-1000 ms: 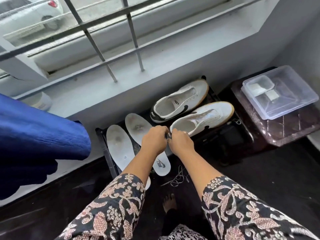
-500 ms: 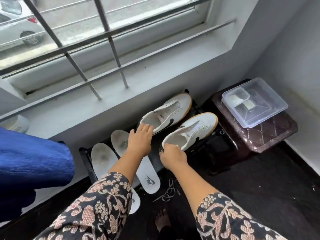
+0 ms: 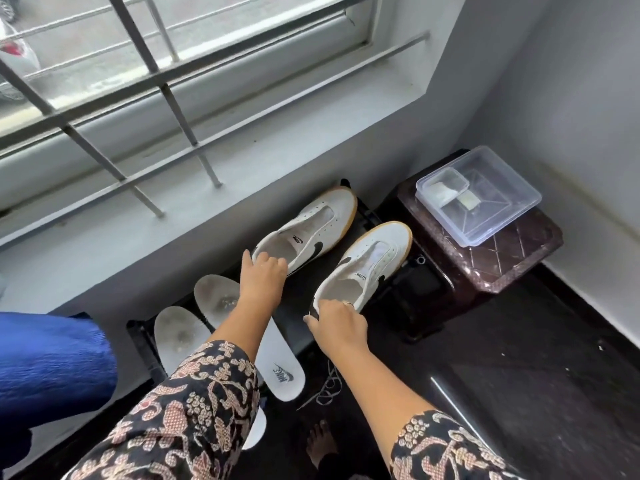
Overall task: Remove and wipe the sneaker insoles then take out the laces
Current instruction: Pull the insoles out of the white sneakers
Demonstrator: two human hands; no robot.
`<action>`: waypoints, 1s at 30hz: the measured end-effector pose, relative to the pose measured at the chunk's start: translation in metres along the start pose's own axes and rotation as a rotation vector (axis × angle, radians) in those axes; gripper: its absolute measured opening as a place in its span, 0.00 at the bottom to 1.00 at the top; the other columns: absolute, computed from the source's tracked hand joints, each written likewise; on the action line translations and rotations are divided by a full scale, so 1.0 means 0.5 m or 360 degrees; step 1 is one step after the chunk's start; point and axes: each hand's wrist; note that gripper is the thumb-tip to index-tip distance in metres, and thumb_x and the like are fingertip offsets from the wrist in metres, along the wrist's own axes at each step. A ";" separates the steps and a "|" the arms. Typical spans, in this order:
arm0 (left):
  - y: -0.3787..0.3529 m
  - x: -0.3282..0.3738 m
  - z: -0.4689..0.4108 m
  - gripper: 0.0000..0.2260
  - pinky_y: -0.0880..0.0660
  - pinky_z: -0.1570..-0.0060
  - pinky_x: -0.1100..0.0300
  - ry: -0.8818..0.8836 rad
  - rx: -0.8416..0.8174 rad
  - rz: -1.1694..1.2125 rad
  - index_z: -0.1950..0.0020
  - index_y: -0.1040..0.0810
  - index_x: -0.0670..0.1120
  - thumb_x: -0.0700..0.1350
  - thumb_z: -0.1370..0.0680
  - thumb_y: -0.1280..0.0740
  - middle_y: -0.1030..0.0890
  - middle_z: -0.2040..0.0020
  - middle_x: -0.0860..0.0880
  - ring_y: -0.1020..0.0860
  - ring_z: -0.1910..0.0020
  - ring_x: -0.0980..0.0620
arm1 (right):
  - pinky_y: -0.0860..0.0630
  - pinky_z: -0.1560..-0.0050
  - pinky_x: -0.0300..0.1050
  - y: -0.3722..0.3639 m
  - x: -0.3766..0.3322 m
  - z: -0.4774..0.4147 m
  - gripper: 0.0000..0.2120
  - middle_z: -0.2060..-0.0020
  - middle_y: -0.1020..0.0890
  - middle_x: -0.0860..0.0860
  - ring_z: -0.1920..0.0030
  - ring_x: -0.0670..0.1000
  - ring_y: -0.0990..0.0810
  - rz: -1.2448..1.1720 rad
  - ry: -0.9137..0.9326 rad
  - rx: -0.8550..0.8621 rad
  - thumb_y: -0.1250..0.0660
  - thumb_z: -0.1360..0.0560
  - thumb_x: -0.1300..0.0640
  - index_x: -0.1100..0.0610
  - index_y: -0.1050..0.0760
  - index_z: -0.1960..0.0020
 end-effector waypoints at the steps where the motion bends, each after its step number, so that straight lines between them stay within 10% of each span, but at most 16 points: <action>1: 0.002 0.003 0.004 0.13 0.47 0.28 0.41 0.0003 0.0034 0.0004 0.44 0.30 0.47 0.37 0.27 0.37 0.23 0.48 0.50 0.30 0.40 0.47 | 0.26 0.54 0.50 0.001 -0.001 0.001 0.17 0.50 0.20 0.55 0.45 0.56 0.24 -0.0001 -0.0005 -0.0002 0.39 0.23 0.45 0.58 0.26 0.45; 8: 0.018 0.071 0.027 0.13 0.37 0.34 0.49 -0.0013 0.0198 0.0716 0.40 0.26 0.47 0.45 0.23 0.38 0.22 0.43 0.49 0.26 0.41 0.46 | 0.26 0.50 0.51 0.036 0.004 0.022 0.15 0.46 0.21 0.56 0.42 0.58 0.25 -0.0023 -0.0065 -0.0083 0.40 0.22 0.49 0.59 0.27 0.42; 15: 0.023 0.242 0.072 0.21 0.26 0.43 0.41 0.0149 -0.0628 0.2154 0.48 0.25 0.49 0.64 0.30 0.38 0.20 0.49 0.39 0.22 0.45 0.39 | 0.27 0.49 0.48 0.122 0.128 0.099 0.15 0.45 0.20 0.53 0.42 0.56 0.24 -0.0133 -0.0117 -0.0054 0.38 0.24 0.51 0.51 0.25 0.39; 20: 0.079 0.349 0.134 0.36 0.22 0.47 0.46 0.0323 -0.0714 0.2322 0.26 0.43 0.56 0.52 0.31 0.31 0.28 0.38 0.46 0.25 0.43 0.46 | 0.31 0.57 0.44 0.134 0.247 0.187 0.09 0.48 0.22 0.51 0.47 0.55 0.22 -0.0143 -0.0043 -0.0131 0.37 0.26 0.52 0.46 0.24 0.46; 30: 0.060 0.597 0.236 0.45 0.20 0.49 0.50 0.0560 -0.0954 0.1963 0.22 0.58 0.49 0.42 0.30 0.33 0.32 0.33 0.39 0.23 0.44 0.43 | 0.35 0.61 0.43 0.092 0.502 0.361 0.10 0.51 0.26 0.51 0.51 0.56 0.23 -0.0091 0.0049 -0.0264 0.40 0.27 0.60 0.48 0.29 0.49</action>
Point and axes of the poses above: each hand's wrist, its own z-axis away from the middle knuckle, its own y-axis out of the back of the hand, x = y × z
